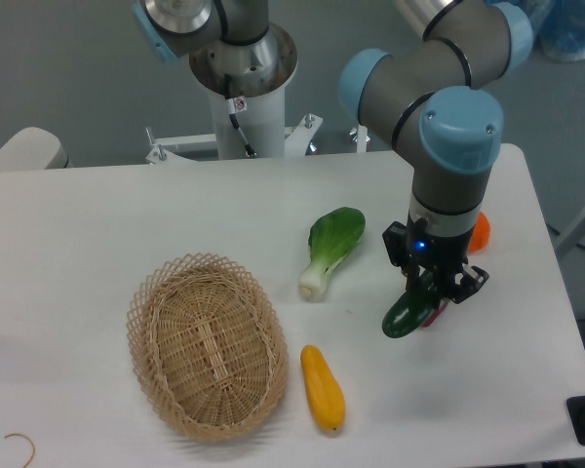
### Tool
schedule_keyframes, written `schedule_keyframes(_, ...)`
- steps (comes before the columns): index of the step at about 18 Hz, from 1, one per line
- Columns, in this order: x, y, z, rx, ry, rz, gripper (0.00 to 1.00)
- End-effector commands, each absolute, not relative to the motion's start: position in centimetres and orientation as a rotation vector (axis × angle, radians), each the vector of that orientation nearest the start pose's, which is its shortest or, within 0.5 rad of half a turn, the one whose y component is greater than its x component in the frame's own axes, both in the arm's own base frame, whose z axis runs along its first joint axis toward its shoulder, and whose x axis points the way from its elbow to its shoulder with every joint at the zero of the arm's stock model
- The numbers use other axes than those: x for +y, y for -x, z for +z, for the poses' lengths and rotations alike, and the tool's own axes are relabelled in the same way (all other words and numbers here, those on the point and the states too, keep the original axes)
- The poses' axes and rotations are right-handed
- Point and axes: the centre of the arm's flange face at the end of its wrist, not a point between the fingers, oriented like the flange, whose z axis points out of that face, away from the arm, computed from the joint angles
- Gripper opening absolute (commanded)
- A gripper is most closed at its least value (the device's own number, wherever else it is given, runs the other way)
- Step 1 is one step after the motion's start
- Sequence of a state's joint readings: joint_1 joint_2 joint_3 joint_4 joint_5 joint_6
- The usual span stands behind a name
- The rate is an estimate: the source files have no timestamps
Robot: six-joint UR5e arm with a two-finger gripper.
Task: Place the cucumber on the table
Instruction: 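Lower the held green cucumber toward the table beside the yellow squash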
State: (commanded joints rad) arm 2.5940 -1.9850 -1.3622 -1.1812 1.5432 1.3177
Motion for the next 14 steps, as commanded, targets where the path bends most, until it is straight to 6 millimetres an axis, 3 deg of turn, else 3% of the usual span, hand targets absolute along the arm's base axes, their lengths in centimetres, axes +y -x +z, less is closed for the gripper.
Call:
schedule_keyframes(11, 46.9, 49.6, 38.2, 0.401, 3.022, 0.219, 0.33)
schedule_keyframes(14, 48.2, 49.0, 37.0, 0.299, 3.033, 0.2, 0.33)
